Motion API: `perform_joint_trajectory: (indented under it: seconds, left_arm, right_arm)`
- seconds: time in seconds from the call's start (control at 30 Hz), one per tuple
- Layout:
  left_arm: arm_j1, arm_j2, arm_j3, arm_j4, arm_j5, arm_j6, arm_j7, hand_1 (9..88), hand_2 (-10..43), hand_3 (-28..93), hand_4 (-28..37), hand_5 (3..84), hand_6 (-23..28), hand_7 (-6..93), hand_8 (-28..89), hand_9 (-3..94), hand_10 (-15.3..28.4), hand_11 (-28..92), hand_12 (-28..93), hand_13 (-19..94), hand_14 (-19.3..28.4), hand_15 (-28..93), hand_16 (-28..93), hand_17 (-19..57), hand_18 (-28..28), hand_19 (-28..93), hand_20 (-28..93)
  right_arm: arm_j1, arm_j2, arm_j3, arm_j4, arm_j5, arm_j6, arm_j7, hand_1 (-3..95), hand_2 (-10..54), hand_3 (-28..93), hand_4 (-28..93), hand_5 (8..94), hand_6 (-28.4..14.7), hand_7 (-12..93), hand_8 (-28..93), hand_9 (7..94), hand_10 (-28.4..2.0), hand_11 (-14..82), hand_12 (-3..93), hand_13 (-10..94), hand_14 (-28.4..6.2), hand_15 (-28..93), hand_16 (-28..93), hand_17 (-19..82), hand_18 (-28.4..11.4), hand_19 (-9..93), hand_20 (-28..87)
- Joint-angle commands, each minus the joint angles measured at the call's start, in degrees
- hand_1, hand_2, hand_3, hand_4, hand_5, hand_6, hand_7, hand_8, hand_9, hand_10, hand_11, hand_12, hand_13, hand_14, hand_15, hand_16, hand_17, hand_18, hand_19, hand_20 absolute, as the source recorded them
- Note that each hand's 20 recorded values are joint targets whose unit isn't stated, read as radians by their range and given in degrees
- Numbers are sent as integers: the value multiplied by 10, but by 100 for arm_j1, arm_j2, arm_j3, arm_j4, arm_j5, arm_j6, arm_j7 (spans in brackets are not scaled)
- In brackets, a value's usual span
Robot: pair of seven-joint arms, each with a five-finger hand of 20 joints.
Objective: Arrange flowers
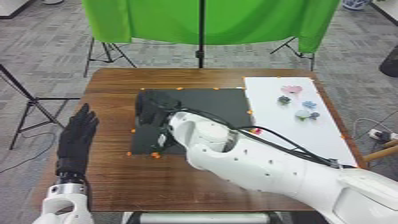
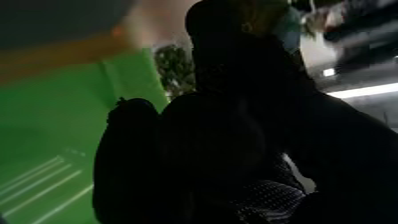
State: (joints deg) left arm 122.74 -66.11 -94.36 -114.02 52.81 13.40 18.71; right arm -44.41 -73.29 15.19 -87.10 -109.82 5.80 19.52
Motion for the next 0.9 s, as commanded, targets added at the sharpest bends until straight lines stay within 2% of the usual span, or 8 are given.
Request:
perform_joint_trajectory:
  seconds: [0.03,0.17,0.27,0.47,0.77,0.9]
  left_arm:
    - [19,-7,55,62,-95,-109,99,177,133,613,-283,330,11,-12,-11,270,85,22,176,213,118,44,73,26,107,8,190]
    - [41,-29,57,76,-113,-130,118,176,132,617,-283,334,15,-11,-10,265,85,18,181,204,118,39,74,23,107,7,189]
    - [41,-49,63,80,-122,-133,104,172,128,622,-283,340,17,-10,-10,265,86,15,185,204,118,37,76,23,107,7,188]
    - [28,-69,73,86,-90,-167,80,168,108,628,-283,343,19,-9,-9,269,88,16,189,204,119,37,78,22,107,8,188]
    - [47,-92,59,76,-62,-163,50,170,78,636,-283,342,24,-9,-8,267,88,14,197,202,119,35,80,21,108,7,188]
    - [104,-116,38,51,-52,-172,30,178,67,632,-283,353,23,-6,-9,278,89,17,198,212,121,39,82,21,108,7,188]
  right_arm:
    - [84,-206,-144,413,-296,-25,64,467,-95,858,-233,739,7,217,133,877,-86,92,448,936,-21,554,349,691,-89,932,529]
    - [74,-164,-141,475,-314,-102,19,472,-95,809,-200,712,2,195,74,863,-88,94,444,929,-22,553,354,686,-89,932,529]
    - [87,-117,-197,472,-413,-54,-4,470,-95,786,-191,709,18,194,35,864,-84,95,444,926,-24,553,353,685,-89,932,526]
    - [90,-70,-210,455,-549,-185,-50,450,-95,794,-192,706,29,204,-87,860,-83,98,445,923,-25,552,352,681,-90,932,522]
    - [93,26,-169,384,-685,-281,-39,454,-95,764,-182,675,24,191,-100,847,-83,99,446,917,-25,552,352,677,-92,932,520]
    - [59,176,64,174,-632,-321,-19,429,-95,786,-195,666,24,186,-101,833,-87,134,420,916,-25,553,350,676,-92,932,516]
